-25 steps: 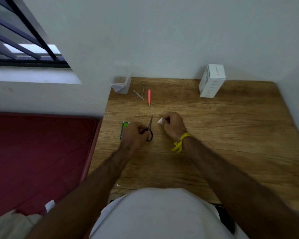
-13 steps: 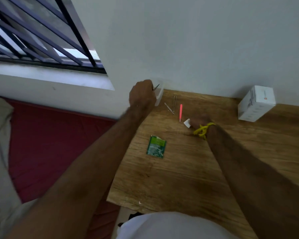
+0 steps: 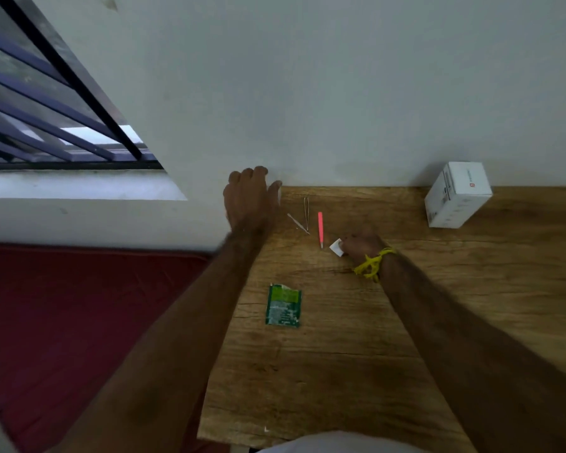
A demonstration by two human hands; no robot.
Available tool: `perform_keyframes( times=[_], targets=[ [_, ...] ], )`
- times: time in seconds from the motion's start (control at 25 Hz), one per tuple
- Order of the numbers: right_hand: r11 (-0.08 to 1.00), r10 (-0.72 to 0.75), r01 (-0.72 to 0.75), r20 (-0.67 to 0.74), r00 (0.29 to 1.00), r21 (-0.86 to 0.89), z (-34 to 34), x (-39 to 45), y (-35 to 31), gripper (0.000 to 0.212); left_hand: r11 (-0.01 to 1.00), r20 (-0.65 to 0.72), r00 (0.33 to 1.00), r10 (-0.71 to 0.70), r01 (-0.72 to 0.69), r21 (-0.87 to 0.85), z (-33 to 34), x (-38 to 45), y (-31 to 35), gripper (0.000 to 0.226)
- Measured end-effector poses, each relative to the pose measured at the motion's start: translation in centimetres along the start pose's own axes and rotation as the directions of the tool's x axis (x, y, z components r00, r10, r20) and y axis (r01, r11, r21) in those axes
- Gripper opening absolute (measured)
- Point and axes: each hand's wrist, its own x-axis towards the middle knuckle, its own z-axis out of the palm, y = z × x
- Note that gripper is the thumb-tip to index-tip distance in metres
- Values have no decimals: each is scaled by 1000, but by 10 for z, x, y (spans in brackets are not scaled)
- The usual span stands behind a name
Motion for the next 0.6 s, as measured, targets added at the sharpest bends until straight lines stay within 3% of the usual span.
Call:
perform_keyframes(
  times=[0.08, 0.2, 0.28, 0.36, 0.48, 0.6],
  targets=[
    [995, 0, 2, -24, 1000, 103, 0, 1, 5, 17, 987, -6, 998, 61, -61, -146, 13, -32, 13, 22],
    [966, 12, -16, 20, 1000, 257, -6, -10, 7, 12, 971, 291, 957, 10, 60, -231, 45, -67, 37, 25],
    [917, 26, -34, 25, 999, 398, -12, -20, 15, 10, 979, 391, 920, -35, 111, -173, 63, -72, 47, 27],
    [868, 24, 4, -50, 998, 497, -14, -28, 28, 9, 987, 429, 900, -81, 131, -89, 73, -70, 56, 24],
    [861, 13, 62, -145, 989, 505, -9, -42, 41, 8, 991, 486, 866, -120, 133, 8, 75, -72, 64, 17],
    [802, 22, 79, -161, 987, 593, -9, -51, 53, 7, 981, 502, 863, -52, 138, -136, 70, -95, 54, 11]
  ],
)
